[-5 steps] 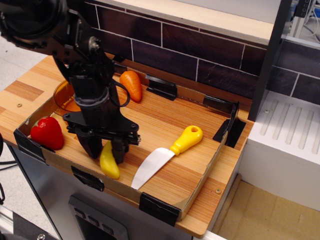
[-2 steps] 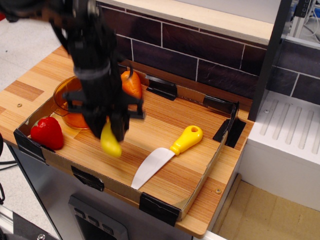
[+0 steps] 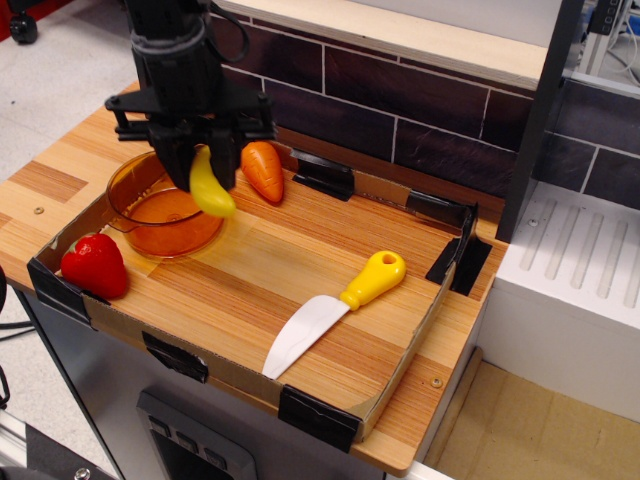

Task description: Put banana in pot

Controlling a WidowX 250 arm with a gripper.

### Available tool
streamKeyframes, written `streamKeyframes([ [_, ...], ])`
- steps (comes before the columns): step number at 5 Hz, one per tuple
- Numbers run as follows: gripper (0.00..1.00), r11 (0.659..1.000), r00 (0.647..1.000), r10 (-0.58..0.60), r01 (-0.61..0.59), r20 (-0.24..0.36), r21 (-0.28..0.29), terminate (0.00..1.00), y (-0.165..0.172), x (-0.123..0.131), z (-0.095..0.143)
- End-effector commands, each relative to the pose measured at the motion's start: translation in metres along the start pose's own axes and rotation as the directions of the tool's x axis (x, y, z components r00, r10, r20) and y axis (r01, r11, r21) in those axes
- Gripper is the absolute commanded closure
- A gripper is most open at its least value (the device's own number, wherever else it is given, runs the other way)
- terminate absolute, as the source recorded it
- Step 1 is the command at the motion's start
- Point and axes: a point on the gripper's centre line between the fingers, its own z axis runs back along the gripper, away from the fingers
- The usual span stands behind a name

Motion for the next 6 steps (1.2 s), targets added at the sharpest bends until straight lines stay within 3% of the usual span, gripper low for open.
streamKeyframes([
  [1,1.00,0.994,0.996,0.042,-0.049,0.073,0.100,0.00,0.038,0.036,-0.017],
  [2,1.00,0.991,0.996,0.056,-0.065,0.076,0.121,0.00,0.046,0.042,-0.023],
  [3,0.00,0.991,0.997,0.033,-0.042,0.068,0.131,0.00,0.045,0.040,-0.021],
  [4,0.00,0.991,0.997,0.034,-0.041,0.063,0.124,0.00,0.038,0.041,-0.012],
  [6,0.00,0.998,0.998,0.023,-0.026,0.063,0.052,0.00,0.012,0.037,0.019],
])
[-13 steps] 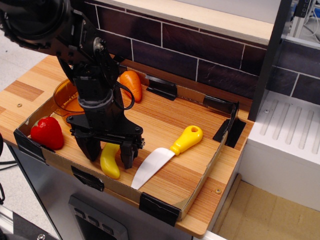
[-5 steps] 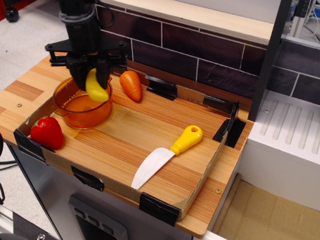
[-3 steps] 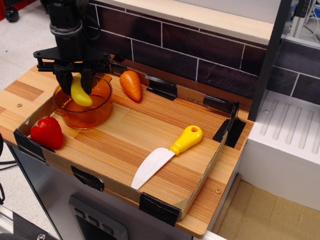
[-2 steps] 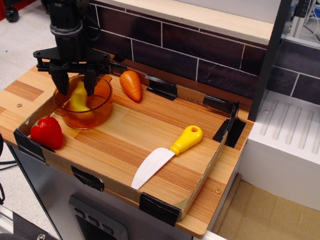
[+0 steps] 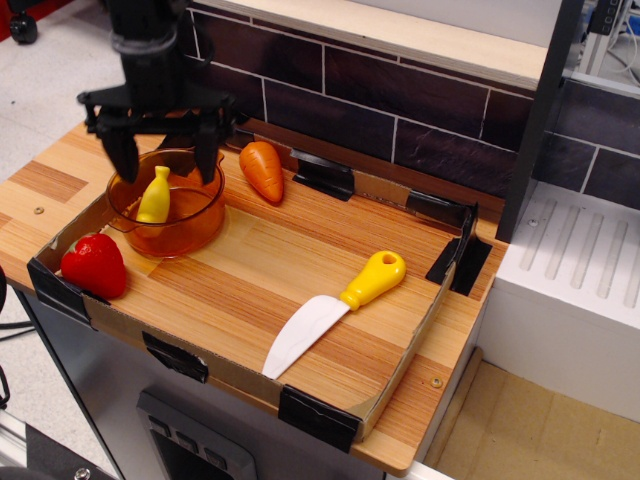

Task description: Put banana in pot

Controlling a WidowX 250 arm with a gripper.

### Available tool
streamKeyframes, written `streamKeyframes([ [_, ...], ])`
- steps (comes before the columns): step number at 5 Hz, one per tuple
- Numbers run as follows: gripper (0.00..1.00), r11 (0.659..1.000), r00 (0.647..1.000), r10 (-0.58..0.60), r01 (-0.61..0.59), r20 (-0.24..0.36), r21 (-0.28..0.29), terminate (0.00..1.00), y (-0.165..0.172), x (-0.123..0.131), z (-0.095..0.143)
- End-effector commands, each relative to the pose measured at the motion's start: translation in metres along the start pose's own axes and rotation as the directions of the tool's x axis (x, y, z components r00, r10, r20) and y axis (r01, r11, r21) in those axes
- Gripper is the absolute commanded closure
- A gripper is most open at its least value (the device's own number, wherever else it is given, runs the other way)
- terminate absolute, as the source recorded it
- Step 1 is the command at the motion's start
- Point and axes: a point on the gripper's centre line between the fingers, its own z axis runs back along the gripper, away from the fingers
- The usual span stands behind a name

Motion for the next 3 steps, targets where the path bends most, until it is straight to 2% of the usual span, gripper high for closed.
streamKeyframes([
  [1,0.00,0.997,0.998,-0.062,0.063,0.012,-0.034,0.00,-0.0192,0.0052,0.0470],
  [2,0.00,0.997,0.998,-0.062,0.063,0.012,-0.034,0.00,-0.0192,0.0052,0.0470],
  [3,0.00,0.997,0.998,-0.062,0.063,0.012,-0.034,1.00,-0.0192,0.0052,0.0470],
])
